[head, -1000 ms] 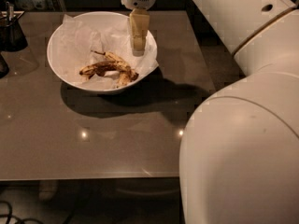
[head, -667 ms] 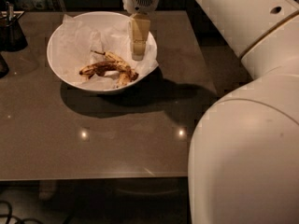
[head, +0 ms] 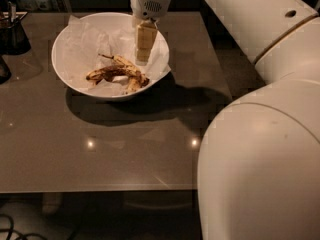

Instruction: Pick banana from white bowl

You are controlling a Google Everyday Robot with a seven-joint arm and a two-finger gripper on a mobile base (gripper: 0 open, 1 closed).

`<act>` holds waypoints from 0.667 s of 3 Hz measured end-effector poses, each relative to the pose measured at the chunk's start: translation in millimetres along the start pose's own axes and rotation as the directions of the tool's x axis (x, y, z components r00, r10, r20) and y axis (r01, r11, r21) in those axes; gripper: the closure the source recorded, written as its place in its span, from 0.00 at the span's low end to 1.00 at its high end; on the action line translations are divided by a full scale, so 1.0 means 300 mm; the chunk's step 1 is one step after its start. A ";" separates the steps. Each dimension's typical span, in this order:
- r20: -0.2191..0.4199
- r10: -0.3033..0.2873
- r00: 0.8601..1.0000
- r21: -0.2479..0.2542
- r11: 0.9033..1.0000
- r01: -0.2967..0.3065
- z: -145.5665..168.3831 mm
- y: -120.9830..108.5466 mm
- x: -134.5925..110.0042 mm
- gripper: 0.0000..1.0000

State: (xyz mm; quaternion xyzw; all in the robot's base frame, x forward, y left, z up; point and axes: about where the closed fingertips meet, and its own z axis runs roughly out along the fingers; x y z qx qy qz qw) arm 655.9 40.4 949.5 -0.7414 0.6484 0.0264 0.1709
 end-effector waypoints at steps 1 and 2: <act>-0.004 -0.013 1.000 -0.020 1.000 0.013 0.023 -0.019 -0.010 0.29; -0.003 -0.047 0.999 -0.037 0.998 0.047 0.052 -0.047 -0.027 0.26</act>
Offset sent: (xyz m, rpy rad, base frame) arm 0.0142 0.0072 -0.0091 -0.0743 0.0884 0.1045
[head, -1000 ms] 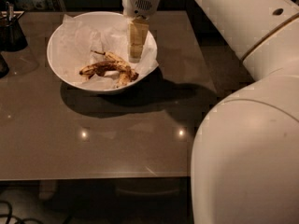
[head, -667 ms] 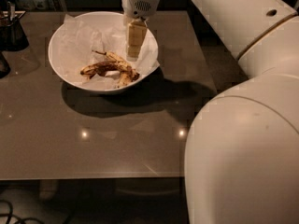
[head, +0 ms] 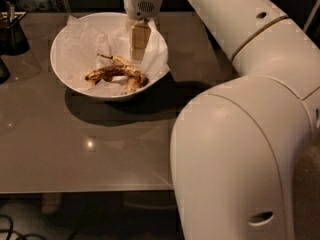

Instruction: Pick banana from white bowl

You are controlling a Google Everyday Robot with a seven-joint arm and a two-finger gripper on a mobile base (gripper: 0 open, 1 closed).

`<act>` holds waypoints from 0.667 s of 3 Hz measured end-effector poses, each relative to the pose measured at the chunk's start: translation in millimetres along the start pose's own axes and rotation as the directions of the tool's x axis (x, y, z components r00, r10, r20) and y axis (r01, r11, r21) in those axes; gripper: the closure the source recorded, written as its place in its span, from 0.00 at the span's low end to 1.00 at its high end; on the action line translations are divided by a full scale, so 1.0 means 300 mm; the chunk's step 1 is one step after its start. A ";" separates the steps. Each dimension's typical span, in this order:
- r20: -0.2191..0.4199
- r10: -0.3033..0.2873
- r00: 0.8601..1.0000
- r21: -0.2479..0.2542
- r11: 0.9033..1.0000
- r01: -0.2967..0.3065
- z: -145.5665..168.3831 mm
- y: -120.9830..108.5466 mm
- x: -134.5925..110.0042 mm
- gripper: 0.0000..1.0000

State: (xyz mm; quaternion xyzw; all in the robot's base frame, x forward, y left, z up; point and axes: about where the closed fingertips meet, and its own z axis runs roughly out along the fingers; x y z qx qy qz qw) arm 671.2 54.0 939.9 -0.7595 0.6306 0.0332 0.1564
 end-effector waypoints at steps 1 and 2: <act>0.018 -0.027 0.999 -0.014 1.000 0.027 0.028 -0.019 -0.018 0.24; 0.059 -0.032 0.998 -0.028 0.999 0.034 0.060 -0.025 -0.037 0.25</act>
Offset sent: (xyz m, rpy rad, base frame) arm -0.0076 0.0091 -0.0181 0.0389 0.1145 0.0842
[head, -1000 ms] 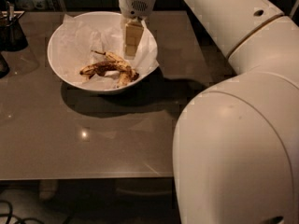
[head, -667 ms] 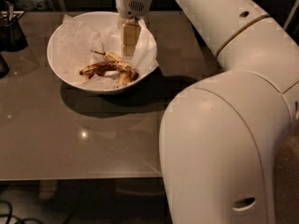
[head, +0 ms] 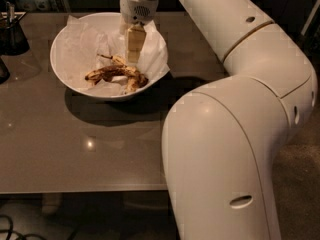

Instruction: Pick banana from white bowl

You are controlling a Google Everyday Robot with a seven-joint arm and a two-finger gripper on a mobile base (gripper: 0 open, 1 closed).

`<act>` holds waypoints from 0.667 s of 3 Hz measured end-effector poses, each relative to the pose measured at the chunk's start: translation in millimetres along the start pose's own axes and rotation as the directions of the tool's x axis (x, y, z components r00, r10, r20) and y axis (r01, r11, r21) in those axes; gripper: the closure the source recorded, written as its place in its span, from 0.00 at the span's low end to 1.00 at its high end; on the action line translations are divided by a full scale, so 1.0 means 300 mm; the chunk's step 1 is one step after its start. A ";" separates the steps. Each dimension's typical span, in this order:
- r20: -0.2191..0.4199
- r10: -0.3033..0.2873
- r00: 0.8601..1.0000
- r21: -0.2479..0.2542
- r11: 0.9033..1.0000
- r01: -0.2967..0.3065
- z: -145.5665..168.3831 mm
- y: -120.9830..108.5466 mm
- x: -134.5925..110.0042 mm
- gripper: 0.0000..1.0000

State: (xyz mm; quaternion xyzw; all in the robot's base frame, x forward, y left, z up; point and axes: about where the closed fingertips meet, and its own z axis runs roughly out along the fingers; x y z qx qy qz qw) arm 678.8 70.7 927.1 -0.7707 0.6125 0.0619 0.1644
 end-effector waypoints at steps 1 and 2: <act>0.047 0.032 0.998 -0.023 0.999 -0.031 0.036 0.016 -0.007 0.33; 0.074 0.074 0.994 -0.055 0.996 -0.070 0.068 0.036 -0.005 0.35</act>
Offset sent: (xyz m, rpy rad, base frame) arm -0.0286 -0.0045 -0.0284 0.0628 0.1792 -0.0589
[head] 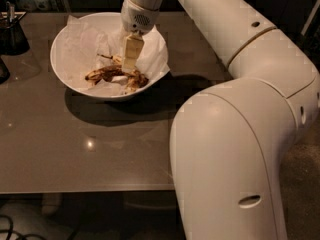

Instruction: Pick banana from white bowl

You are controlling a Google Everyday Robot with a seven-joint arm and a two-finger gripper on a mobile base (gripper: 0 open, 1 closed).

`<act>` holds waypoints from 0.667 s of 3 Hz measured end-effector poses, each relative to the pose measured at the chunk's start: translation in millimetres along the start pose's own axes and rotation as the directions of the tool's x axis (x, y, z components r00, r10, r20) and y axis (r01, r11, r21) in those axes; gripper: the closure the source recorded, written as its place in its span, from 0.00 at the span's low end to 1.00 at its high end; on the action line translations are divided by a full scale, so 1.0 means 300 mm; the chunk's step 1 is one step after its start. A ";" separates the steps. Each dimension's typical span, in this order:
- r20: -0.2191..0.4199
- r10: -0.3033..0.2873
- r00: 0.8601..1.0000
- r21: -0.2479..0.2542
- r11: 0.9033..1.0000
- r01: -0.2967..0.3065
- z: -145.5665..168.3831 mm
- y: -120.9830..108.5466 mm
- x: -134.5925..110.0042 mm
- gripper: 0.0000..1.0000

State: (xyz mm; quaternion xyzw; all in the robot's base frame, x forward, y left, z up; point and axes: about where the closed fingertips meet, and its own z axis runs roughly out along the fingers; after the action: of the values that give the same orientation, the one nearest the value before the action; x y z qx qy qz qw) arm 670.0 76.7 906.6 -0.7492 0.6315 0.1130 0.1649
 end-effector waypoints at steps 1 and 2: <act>0.025 0.041 0.999 -0.026 0.999 -0.041 0.030 0.017 0.004 0.40; 0.045 0.075 0.996 -0.051 0.996 -0.073 0.058 0.036 0.004 0.53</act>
Offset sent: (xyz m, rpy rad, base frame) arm -0.0271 -0.0034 -0.0237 0.0373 0.1493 -0.0575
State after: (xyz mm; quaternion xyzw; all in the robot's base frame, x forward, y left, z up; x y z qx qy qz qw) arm 660.4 80.7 888.9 -0.7263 0.6516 0.1523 0.1568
